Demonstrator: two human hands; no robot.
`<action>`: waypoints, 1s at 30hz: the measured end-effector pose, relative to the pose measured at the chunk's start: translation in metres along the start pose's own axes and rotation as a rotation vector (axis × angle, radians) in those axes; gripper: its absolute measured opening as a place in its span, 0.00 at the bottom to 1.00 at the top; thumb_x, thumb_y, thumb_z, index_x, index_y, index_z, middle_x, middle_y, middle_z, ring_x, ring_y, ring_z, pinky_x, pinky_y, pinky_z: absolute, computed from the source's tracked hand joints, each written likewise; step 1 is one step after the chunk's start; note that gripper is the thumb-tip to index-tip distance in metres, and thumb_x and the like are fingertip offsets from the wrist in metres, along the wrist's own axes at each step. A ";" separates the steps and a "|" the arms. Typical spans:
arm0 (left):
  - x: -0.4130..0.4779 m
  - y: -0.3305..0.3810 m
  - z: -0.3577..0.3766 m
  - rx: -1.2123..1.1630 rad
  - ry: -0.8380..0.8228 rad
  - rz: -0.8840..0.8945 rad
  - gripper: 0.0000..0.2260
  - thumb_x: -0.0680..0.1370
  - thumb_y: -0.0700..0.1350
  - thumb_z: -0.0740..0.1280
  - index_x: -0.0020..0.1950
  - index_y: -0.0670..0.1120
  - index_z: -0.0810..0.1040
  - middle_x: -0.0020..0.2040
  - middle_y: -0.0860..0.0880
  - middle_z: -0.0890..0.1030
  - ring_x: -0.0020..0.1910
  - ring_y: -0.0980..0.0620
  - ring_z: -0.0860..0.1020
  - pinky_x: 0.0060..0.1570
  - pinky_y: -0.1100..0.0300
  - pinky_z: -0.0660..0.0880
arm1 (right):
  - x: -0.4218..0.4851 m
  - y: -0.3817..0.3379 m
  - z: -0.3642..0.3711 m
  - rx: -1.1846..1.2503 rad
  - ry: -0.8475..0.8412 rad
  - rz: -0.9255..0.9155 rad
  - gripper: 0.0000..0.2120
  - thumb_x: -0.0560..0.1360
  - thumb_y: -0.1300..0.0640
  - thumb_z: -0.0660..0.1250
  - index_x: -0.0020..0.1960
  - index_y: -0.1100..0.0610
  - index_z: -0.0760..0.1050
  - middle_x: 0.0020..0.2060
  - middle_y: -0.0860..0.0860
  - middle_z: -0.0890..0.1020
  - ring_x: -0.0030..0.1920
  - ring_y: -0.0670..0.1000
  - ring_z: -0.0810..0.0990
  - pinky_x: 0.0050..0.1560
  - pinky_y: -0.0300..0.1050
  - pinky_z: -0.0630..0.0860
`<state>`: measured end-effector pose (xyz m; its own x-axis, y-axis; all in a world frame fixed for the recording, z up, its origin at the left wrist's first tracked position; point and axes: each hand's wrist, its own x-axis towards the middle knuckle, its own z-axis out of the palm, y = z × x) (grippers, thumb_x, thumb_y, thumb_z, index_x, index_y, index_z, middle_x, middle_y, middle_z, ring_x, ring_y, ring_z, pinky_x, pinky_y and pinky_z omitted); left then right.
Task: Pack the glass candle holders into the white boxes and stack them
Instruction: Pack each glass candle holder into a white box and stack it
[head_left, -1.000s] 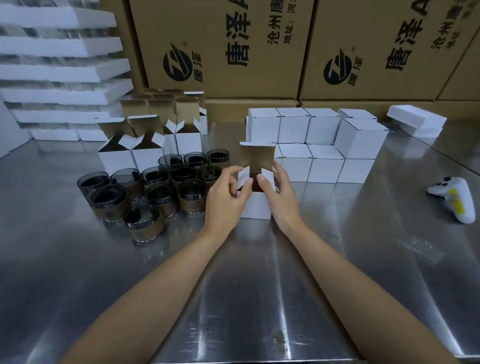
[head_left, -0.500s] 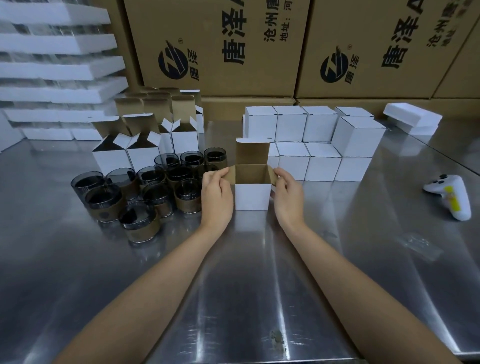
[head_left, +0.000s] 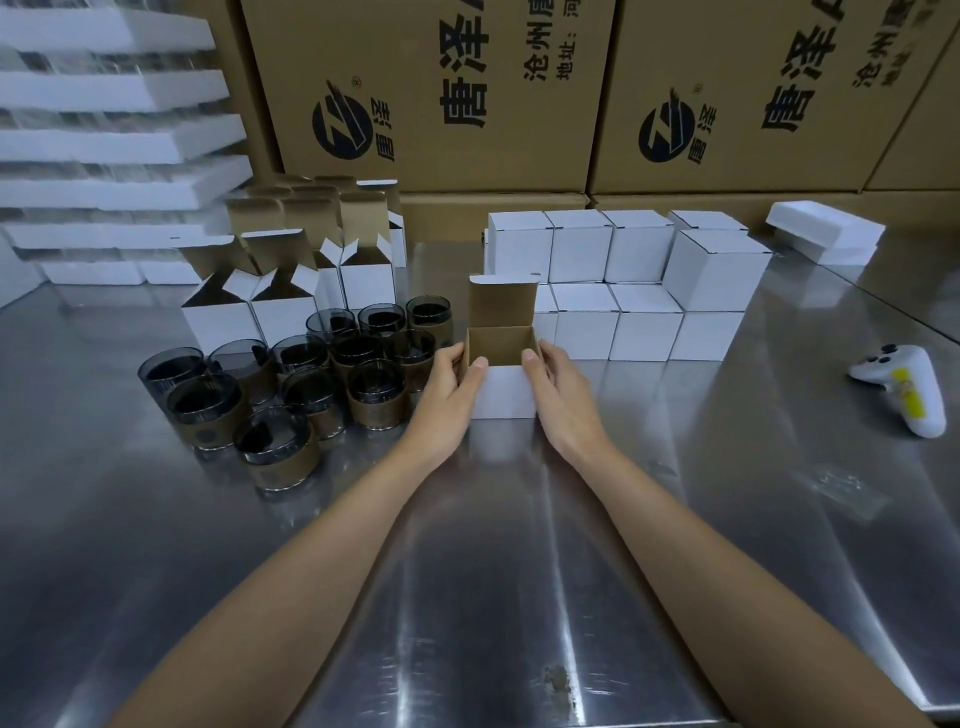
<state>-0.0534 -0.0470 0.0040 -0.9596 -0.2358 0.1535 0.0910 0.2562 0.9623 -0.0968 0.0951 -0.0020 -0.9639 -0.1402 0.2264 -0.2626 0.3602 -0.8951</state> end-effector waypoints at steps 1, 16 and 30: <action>0.001 0.001 0.000 -0.021 0.008 -0.014 0.17 0.83 0.49 0.59 0.70 0.46 0.66 0.66 0.49 0.74 0.65 0.55 0.72 0.62 0.63 0.66 | 0.001 0.000 -0.001 0.035 0.011 0.022 0.25 0.81 0.44 0.58 0.74 0.53 0.64 0.69 0.50 0.72 0.70 0.51 0.68 0.68 0.42 0.63; -0.001 0.007 0.005 -0.069 0.038 -0.063 0.15 0.71 0.51 0.55 0.56 0.49 0.68 0.50 0.51 0.76 0.55 0.47 0.75 0.52 0.51 0.71 | 0.008 -0.001 -0.026 -0.233 0.059 -0.314 0.33 0.67 0.32 0.63 0.70 0.42 0.68 0.54 0.33 0.68 0.57 0.33 0.70 0.55 0.36 0.72; -0.008 0.004 -0.001 -0.360 -0.049 0.120 0.23 0.62 0.40 0.55 0.57 0.40 0.64 0.54 0.48 0.73 0.51 0.58 0.75 0.50 0.58 0.72 | 0.000 -0.004 -0.042 -0.009 -0.216 -0.256 0.35 0.67 0.42 0.73 0.71 0.38 0.63 0.63 0.30 0.68 0.64 0.29 0.66 0.53 0.19 0.63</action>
<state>-0.0451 -0.0446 0.0070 -0.9474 -0.1764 0.2670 0.2823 -0.0682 0.9569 -0.0977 0.1322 0.0180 -0.8353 -0.4192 0.3557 -0.4961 0.2959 -0.8163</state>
